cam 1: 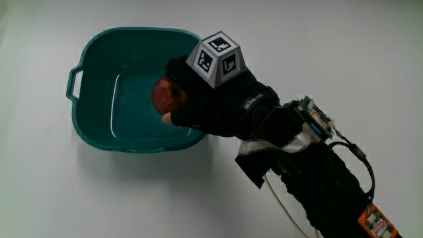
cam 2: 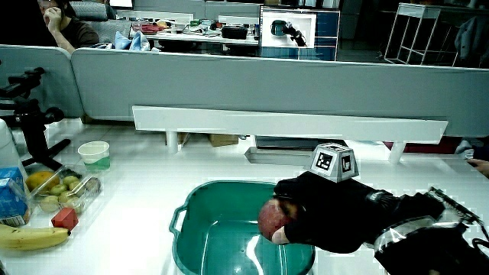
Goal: Place apple into plate
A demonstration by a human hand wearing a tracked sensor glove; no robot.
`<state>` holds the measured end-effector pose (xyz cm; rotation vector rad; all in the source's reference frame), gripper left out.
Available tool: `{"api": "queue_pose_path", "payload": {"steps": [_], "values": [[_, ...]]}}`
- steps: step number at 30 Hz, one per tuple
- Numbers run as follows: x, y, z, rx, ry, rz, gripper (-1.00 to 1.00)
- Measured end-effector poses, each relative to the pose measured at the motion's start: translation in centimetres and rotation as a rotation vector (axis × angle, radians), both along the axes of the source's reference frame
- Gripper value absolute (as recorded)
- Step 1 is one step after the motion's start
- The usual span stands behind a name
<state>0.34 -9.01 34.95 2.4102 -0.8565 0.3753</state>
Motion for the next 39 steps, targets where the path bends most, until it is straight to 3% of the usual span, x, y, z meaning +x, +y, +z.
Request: {"api": "queue_pose_path", "payload": {"steps": [10,16,17,23,32,35,36,39], "values": [[-2.0,-1.2,2.8,-0.064,0.042,0.016,0.0],[-3.2,-1.3,5.5,-0.119,0.091,-0.003,0.0],[-3.4,-1.3,5.8,-0.106,0.114,0.0,0.0],[-4.1,-1.2,7.7,-0.158,0.14,-0.008,0.0],[-5.1,-1.0,8.9,-0.187,0.192,-0.041,0.0],[-5.0,-1.1,9.7,-0.19,0.232,-0.029,0.0],[-4.9,-1.1,9.4,-0.179,0.211,-0.021,0.0],[-4.9,-1.1,9.8,-0.216,0.222,-0.03,0.0]]}}
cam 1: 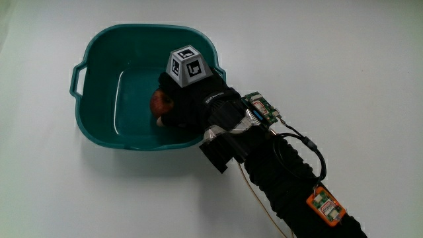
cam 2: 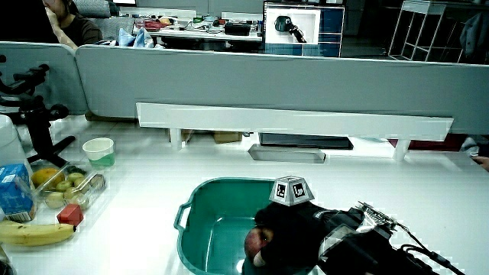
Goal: Place apple into plate
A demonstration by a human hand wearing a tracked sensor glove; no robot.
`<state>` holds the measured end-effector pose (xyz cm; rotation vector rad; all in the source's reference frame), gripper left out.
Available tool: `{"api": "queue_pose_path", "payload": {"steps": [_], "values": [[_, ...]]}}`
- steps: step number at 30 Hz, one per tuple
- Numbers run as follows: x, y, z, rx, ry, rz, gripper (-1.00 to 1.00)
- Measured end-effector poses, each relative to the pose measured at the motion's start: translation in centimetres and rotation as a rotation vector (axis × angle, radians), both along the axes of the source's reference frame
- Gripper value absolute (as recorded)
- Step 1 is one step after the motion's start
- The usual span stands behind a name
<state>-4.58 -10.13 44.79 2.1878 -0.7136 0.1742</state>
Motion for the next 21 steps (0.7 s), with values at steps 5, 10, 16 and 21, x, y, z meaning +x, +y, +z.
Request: {"api": "queue_pose_path", "payload": {"steps": [5,10,16,21], "values": [[0.4,-0.1,0.4,-0.012,0.003,0.027,-0.05],[0.6,0.2,0.6,-0.032,-0.015,0.035,-0.29],[0.8,0.5,0.5,-0.003,-0.02,0.041,-0.57],[0.8,0.9,-0.7,0.009,-0.062,0.038,-0.81]]}}
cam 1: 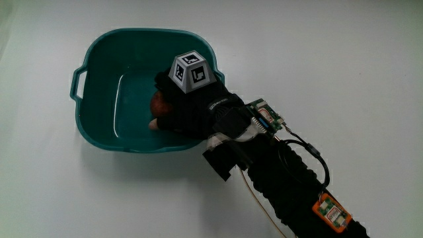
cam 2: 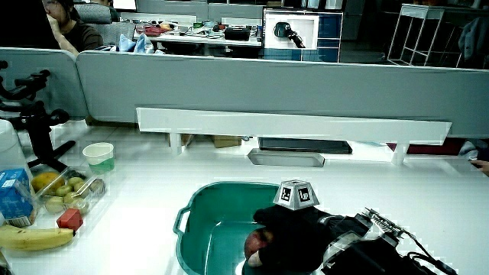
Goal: Place apple into plate
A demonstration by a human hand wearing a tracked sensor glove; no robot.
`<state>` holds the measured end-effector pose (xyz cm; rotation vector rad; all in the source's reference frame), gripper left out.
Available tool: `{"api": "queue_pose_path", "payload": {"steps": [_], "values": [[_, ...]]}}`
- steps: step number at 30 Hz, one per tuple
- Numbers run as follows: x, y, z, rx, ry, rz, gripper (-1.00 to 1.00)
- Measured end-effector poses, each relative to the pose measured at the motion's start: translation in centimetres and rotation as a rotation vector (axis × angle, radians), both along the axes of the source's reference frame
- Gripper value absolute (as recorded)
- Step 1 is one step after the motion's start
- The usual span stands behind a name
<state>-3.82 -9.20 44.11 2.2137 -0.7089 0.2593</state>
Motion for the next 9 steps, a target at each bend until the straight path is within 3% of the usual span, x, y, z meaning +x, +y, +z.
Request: {"api": "queue_pose_path", "payload": {"steps": [4,7,8,9], "values": [[-0.6,1.1,-2.3,0.056,-0.061,-0.022,-1.0],[-1.2,2.7,-6.0,0.115,-0.164,-0.063,-1.0],[-1.6,3.1,-5.2,0.055,-0.208,-0.061,-1.0],[-2.2,3.8,-5.5,0.021,-0.238,-0.121,-1.0]]}}
